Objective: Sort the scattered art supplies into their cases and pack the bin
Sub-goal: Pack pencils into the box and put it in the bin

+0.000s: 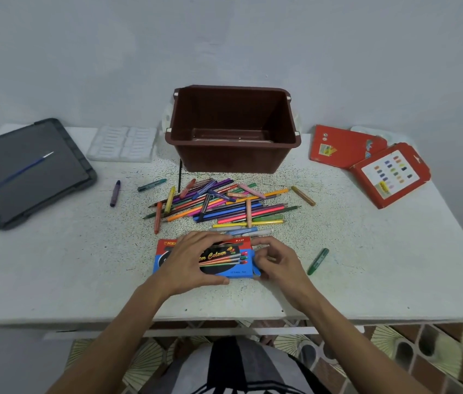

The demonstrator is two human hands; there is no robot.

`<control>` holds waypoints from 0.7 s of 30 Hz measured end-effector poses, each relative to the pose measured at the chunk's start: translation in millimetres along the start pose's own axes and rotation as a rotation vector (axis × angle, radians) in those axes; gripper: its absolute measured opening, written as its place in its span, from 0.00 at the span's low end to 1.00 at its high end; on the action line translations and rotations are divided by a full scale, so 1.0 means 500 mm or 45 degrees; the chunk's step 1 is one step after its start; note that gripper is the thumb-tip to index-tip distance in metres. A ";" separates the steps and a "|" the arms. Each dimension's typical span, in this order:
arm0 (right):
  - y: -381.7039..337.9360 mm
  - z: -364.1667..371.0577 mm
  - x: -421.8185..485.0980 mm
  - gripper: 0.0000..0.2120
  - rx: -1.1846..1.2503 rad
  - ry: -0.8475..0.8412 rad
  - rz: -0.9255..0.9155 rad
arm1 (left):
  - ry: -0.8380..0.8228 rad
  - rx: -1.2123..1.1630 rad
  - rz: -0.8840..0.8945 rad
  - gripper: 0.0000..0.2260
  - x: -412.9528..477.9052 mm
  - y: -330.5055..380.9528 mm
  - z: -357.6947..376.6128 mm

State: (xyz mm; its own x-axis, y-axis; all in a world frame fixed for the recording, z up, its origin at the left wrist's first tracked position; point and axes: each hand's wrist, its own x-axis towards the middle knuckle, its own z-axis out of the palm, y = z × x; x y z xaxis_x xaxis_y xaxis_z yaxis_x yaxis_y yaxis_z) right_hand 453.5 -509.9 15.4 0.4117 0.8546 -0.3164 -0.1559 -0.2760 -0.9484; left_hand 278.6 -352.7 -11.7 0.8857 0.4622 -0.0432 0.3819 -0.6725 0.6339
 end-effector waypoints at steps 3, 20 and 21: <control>0.000 0.005 0.001 0.12 -0.054 0.033 -0.027 | 0.014 0.005 0.006 0.36 0.000 -0.002 0.002; 0.024 0.040 0.009 0.08 -0.286 0.377 -0.093 | 0.044 0.058 0.023 0.37 0.005 -0.013 0.017; 0.025 0.046 0.009 0.08 -0.313 0.409 -0.084 | 0.045 0.060 0.031 0.36 0.005 -0.013 0.019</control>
State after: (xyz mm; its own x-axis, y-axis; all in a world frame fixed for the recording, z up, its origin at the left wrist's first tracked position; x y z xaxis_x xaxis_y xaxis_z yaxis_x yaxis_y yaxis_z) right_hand 432.8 -499.6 2.5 0.6791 0.7040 -0.2078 0.0833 -0.3551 -0.9311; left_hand 280.8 -352.9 -23.2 0.8853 0.4651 -0.0004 0.3733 -0.7100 0.5971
